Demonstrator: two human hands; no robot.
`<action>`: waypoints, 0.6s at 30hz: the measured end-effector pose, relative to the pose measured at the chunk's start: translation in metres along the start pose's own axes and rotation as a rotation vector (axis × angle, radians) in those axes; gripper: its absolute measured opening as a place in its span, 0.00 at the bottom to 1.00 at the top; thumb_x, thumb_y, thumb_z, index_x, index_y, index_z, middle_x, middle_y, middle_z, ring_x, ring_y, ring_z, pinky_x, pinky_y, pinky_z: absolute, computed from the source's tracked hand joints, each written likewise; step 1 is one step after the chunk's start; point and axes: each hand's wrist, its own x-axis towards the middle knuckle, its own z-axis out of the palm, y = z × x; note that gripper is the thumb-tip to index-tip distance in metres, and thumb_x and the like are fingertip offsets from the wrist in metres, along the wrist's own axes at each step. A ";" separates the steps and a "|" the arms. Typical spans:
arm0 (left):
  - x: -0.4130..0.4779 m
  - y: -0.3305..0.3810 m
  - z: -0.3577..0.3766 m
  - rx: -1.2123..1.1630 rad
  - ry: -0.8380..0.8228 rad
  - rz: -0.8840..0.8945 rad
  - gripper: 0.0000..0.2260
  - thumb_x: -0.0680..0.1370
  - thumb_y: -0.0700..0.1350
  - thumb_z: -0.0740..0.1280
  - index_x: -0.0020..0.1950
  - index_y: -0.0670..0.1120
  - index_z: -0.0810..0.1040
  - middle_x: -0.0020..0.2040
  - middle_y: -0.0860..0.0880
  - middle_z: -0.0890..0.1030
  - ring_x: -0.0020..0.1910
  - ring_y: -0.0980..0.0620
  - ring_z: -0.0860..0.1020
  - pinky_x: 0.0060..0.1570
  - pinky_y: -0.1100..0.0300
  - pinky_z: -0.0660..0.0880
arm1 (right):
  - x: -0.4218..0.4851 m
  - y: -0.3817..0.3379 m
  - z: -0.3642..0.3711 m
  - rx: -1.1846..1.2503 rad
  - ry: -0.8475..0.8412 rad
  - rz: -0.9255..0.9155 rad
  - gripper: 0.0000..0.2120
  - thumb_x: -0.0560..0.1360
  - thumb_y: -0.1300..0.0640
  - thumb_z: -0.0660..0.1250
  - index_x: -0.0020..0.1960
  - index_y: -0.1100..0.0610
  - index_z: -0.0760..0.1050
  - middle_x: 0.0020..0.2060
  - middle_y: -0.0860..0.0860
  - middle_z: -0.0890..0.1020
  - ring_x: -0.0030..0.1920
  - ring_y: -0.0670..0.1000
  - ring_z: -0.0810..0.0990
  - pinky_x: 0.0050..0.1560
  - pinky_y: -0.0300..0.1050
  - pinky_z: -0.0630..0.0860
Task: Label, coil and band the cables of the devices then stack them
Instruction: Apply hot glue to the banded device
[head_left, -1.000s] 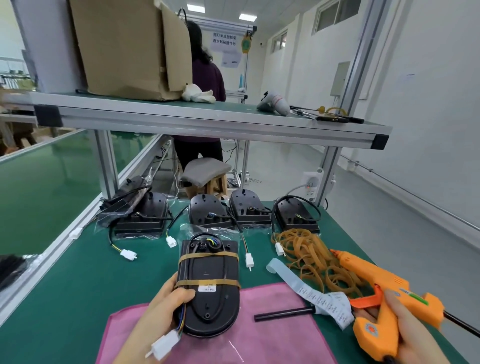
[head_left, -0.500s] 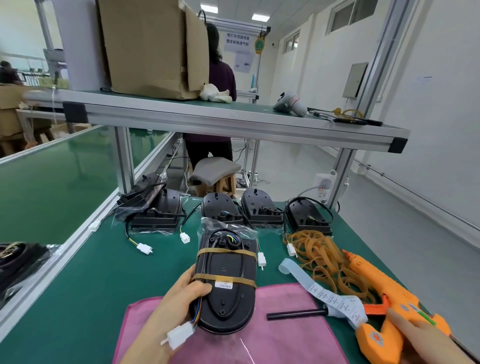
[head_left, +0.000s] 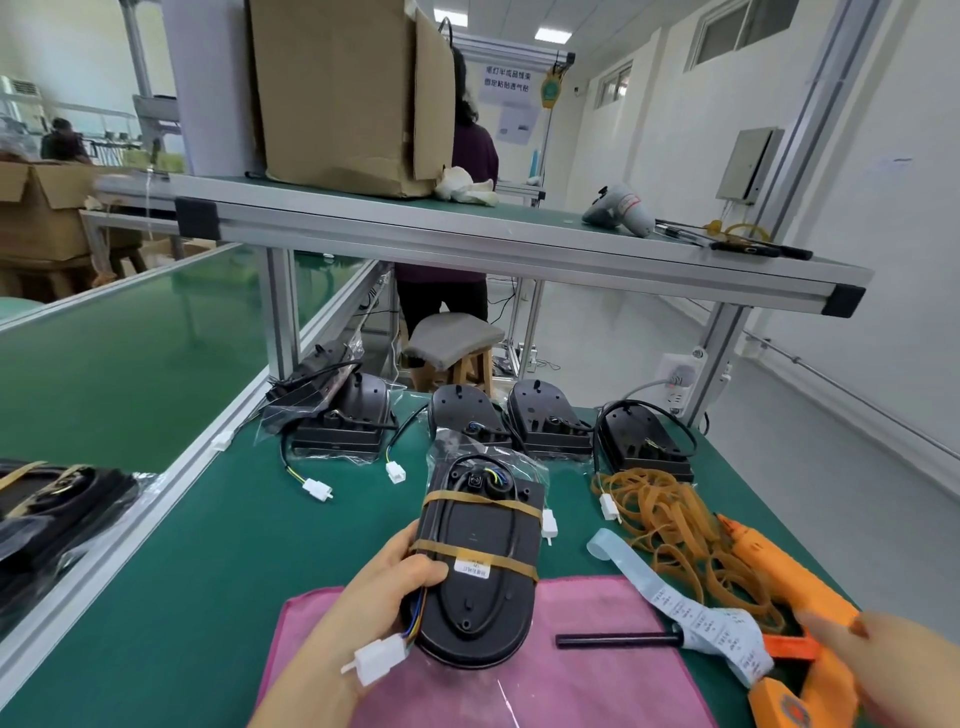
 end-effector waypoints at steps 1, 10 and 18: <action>0.000 0.001 -0.001 -0.006 -0.002 -0.005 0.28 0.61 0.37 0.68 0.62 0.41 0.77 0.51 0.36 0.81 0.49 0.40 0.78 0.55 0.46 0.76 | -0.010 -0.006 -0.003 -0.261 0.010 0.104 0.10 0.81 0.62 0.56 0.54 0.67 0.74 0.45 0.65 0.80 0.38 0.54 0.78 0.35 0.38 0.78; 0.011 0.005 -0.015 0.149 -0.057 -0.118 0.20 0.69 0.31 0.61 0.58 0.42 0.79 0.40 0.42 0.84 0.35 0.48 0.83 0.33 0.61 0.79 | -0.002 -0.097 0.093 -0.372 -0.175 -0.159 0.19 0.71 0.38 0.66 0.59 0.45 0.76 0.53 0.39 0.79 0.50 0.40 0.78 0.48 0.38 0.73; -0.010 0.027 -0.049 0.456 -0.209 -0.122 0.36 0.63 0.49 0.69 0.70 0.59 0.65 0.66 0.59 0.73 0.59 0.64 0.78 0.52 0.68 0.75 | 0.033 -0.089 0.141 -0.021 -1.144 0.221 0.45 0.62 0.37 0.76 0.73 0.52 0.64 0.67 0.55 0.74 0.63 0.60 0.75 0.65 0.66 0.68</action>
